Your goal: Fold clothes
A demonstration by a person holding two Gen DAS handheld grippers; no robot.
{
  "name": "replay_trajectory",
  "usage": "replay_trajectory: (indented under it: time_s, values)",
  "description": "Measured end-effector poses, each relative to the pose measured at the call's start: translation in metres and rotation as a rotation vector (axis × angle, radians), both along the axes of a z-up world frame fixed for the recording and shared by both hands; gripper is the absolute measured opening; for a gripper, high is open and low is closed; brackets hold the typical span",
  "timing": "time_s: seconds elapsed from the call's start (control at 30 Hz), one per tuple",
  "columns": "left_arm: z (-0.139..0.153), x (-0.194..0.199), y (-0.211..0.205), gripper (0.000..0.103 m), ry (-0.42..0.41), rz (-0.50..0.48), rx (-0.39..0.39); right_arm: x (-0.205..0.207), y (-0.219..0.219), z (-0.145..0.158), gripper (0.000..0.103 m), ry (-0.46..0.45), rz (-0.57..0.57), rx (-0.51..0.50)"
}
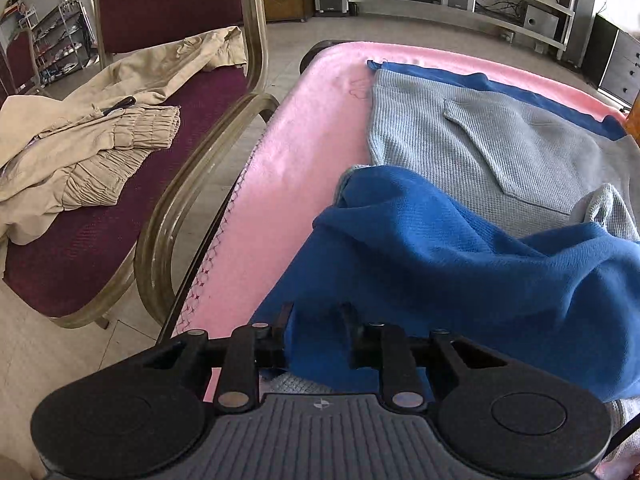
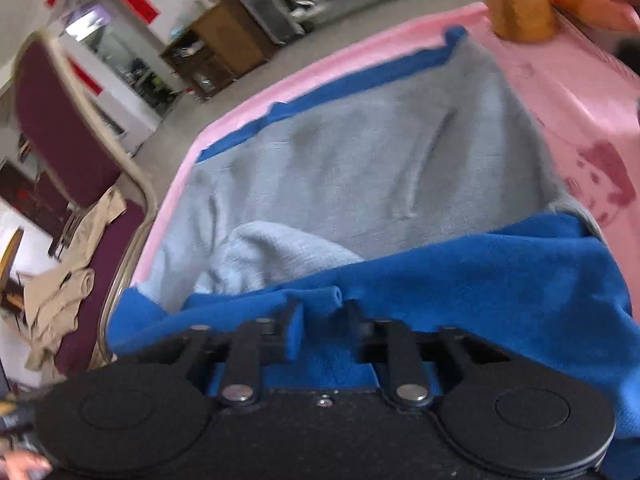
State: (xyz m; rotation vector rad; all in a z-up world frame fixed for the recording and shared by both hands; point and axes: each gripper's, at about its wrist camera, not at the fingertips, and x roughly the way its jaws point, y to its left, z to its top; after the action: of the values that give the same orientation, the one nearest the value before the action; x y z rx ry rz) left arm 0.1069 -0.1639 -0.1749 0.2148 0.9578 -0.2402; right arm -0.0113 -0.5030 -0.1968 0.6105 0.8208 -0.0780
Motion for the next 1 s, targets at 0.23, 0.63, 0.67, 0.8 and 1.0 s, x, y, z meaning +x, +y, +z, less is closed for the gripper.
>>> replay_trajectory:
  time_s: [0.23, 0.63, 0.67, 0.8, 1.0]
  values:
    - [-0.001, -0.008, -0.003, 0.026, -0.014, -0.005, 0.01, -0.05, 0.026, 0.054, 0.006, -0.217, -0.073, -0.255]
    - [0.013, -0.021, 0.009, 0.031, -0.063, 0.011, -0.089, -0.039, 0.01, 0.015, 0.026, 0.101, -0.162, -0.228]
    - [0.018, -0.024, 0.013, 0.031, -0.083, 0.014, -0.119, -0.046, 0.008, 0.019, 0.027, 0.096, -0.181, -0.216]
    - [0.039, -0.035, 0.021, 0.024, -0.17, -0.031, -0.25, -0.08, -0.009, 0.039, 0.048, 0.018, -0.254, -0.099]
    - [0.04, -0.018, -0.028, 0.024, -0.162, -0.234, -0.192, -0.07, -0.018, 0.03, 0.03, -0.073, -0.176, 0.148]
